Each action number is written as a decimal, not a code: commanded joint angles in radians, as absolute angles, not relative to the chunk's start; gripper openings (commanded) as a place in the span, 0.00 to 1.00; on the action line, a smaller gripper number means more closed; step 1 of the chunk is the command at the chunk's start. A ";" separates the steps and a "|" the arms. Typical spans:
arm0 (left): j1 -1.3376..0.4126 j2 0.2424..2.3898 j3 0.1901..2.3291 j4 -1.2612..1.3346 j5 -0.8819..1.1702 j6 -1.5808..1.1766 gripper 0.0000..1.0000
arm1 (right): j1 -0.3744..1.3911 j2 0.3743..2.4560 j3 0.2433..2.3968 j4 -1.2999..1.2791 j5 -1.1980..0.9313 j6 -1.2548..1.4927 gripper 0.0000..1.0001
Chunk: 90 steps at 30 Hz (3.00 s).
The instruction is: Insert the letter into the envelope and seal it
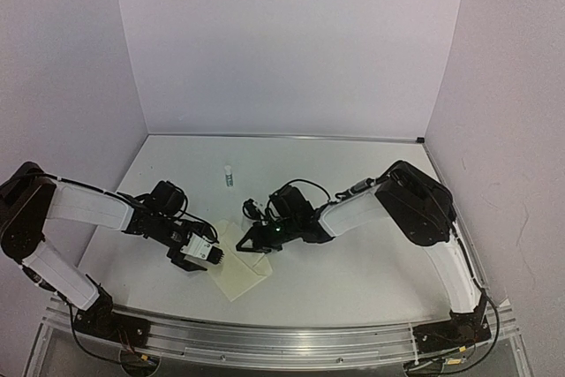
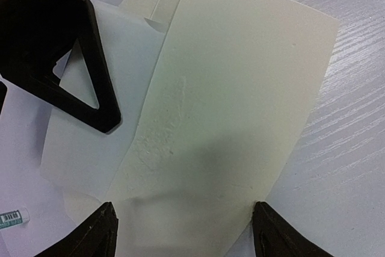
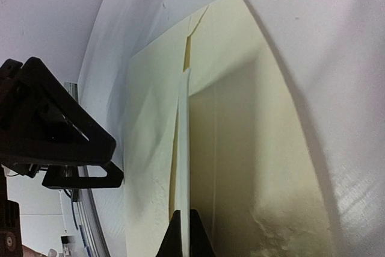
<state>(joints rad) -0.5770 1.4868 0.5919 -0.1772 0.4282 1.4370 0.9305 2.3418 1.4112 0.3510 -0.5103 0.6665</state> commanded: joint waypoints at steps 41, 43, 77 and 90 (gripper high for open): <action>-0.547 1.580 0.760 -0.225 0.535 1.125 0.79 | 0.945 2.378 1.587 0.139 -0.753 0.524 0.00; -0.500 1.577 0.821 -0.318 0.631 1.106 0.81 | 0.945 2.369 1.558 0.143 -0.738 0.491 0.00; -0.332 2.162 1.435 -1.068 1.008 0.841 0.47 | 0.997 2.241 1.398 0.325 -0.632 0.218 0.00; -0.350 2.096 1.426 -1.085 1.064 0.800 0.00 | 0.999 2.251 1.454 0.203 -0.613 0.215 0.00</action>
